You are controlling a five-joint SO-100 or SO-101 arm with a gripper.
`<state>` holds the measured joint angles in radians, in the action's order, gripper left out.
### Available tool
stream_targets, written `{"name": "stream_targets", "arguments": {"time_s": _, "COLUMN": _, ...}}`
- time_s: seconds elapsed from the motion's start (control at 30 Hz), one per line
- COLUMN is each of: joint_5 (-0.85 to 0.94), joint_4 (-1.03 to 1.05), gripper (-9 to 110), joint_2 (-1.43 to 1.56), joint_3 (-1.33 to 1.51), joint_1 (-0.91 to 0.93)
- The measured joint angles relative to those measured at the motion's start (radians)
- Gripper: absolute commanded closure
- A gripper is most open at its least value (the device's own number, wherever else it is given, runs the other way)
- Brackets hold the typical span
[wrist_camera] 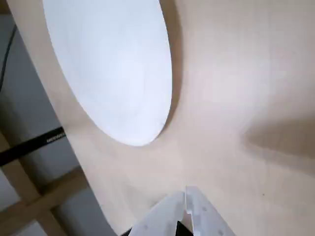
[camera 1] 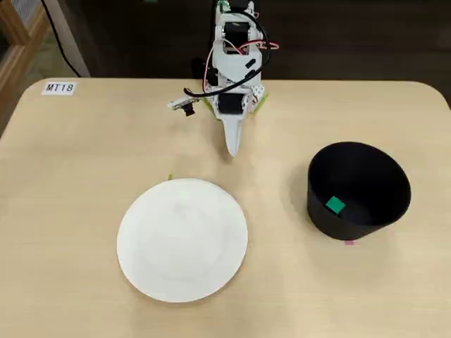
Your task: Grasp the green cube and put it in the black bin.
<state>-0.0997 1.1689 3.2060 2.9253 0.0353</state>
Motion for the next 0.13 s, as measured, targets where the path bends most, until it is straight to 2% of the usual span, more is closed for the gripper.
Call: {"name": "stream_targets", "arguments": {"time_s": 0.13, "joint_5": 0.0, "joint_4": 0.0, "gripper": 102, "joint_2": 0.0, "joint_3": 0.0, "joint_1": 0.0}}
